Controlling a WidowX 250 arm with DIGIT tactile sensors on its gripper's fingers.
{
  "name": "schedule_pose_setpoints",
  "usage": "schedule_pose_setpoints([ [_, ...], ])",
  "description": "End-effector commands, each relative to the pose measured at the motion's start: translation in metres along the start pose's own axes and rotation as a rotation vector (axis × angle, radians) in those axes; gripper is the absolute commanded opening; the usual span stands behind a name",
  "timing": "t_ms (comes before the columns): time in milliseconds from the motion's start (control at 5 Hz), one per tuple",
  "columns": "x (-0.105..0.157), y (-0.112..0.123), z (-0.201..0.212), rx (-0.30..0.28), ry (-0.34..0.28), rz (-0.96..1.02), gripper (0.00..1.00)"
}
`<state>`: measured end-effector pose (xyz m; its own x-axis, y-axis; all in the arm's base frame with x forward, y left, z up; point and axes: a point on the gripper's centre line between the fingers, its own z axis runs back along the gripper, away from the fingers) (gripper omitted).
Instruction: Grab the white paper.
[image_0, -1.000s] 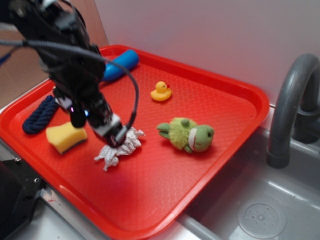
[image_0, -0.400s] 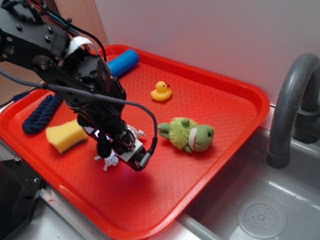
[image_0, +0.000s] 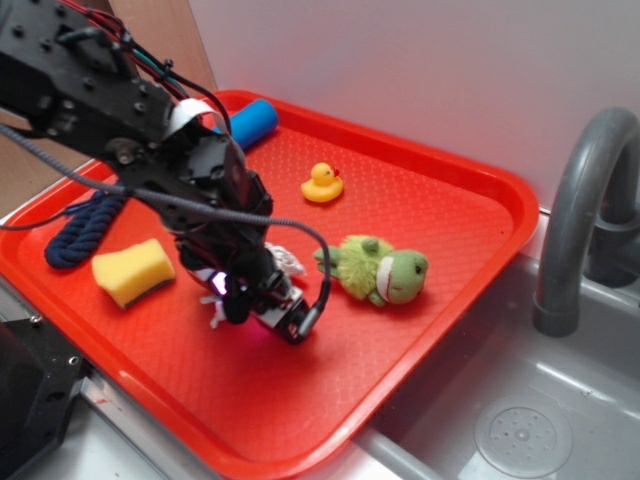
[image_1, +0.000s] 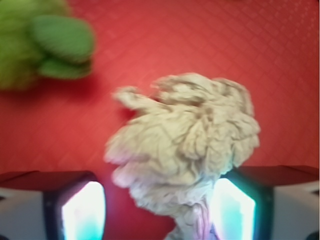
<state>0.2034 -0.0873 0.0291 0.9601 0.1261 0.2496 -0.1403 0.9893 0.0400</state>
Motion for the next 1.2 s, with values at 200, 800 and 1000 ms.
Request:
schedule_pose_setpoints([
  [200, 0.016, 0.029, 0.072, 0.099, 0.187, -0.066, 0.0],
  [800, 0.055, 0.073, 0.18, 0.057, 0.06, -0.067, 0.0],
  [1000, 0.056, 0.067, 0.182, 0.133, 0.038, -0.083, 0.0],
])
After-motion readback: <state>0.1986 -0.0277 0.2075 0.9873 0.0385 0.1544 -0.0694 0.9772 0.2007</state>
